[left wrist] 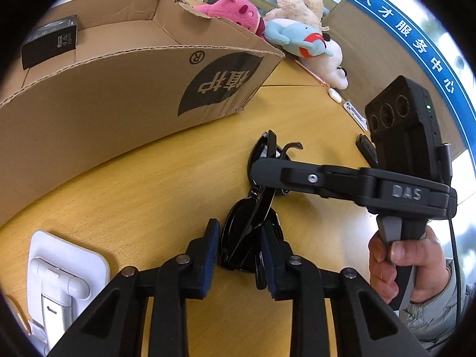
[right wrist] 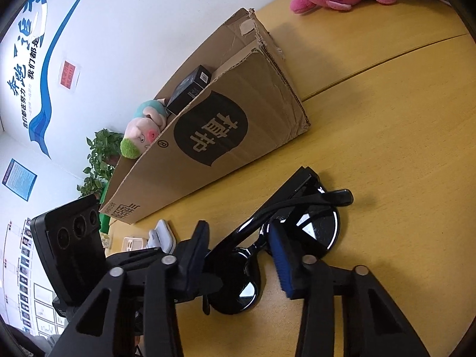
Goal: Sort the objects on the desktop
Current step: 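Close both grippers on the black sunglasses and lift them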
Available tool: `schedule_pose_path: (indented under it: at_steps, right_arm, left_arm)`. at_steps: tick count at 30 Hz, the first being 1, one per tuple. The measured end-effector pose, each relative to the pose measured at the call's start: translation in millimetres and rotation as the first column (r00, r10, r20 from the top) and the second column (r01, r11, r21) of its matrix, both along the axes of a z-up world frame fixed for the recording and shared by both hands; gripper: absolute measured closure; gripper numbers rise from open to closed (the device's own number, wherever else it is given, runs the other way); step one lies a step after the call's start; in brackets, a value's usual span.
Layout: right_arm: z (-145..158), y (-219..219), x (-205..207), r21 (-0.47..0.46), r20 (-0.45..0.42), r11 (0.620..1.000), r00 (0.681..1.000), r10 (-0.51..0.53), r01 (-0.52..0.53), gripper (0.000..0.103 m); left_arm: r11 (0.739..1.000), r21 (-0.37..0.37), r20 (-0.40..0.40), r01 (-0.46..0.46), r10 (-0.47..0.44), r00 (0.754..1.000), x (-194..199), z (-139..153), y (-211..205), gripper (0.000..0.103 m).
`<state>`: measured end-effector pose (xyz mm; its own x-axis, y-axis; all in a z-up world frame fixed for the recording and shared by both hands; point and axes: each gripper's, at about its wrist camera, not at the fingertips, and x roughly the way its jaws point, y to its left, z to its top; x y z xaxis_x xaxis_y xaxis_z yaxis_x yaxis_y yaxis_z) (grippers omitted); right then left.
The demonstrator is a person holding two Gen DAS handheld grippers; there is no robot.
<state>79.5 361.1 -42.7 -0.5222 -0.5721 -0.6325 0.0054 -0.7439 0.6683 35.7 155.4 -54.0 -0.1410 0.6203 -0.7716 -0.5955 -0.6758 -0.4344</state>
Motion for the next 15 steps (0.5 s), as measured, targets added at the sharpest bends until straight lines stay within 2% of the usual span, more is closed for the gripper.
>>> schedule_pose_path:
  at_steps: [7,9,12,15]
  right_arm:
    - [-2.1,1.3,2.0,-0.015,-0.017,1.0,1.0,-0.007,0.007,0.08]
    - [5.1,-0.8,4.3,-0.03,-0.048,1.0,0.999,0.001,-0.002,0.089]
    - [23.3,-13.5,5.0,0.019,-0.096,0.999,0.995,0.032,-0.03,0.091]
    - [43.4,-25.8,3.8,0.045,-0.141,0.997,0.988,0.064,-0.058,0.093]
  left_arm:
    - [1.0,-0.007,-0.01,0.018,-0.018,1.0,4.9,-0.6,3.0,0.079]
    - [1.0,0.004,-0.008,0.019,-0.019,1.0,7.6,-0.1,5.0,0.08]
    - [1.0,0.011,-0.032,-0.006,0.007,0.999,10.5,6.0,4.2,0.08]
    - [0.998,0.048,-0.052,-0.038,0.04,0.998,10.1,18.6,-0.5,0.081]
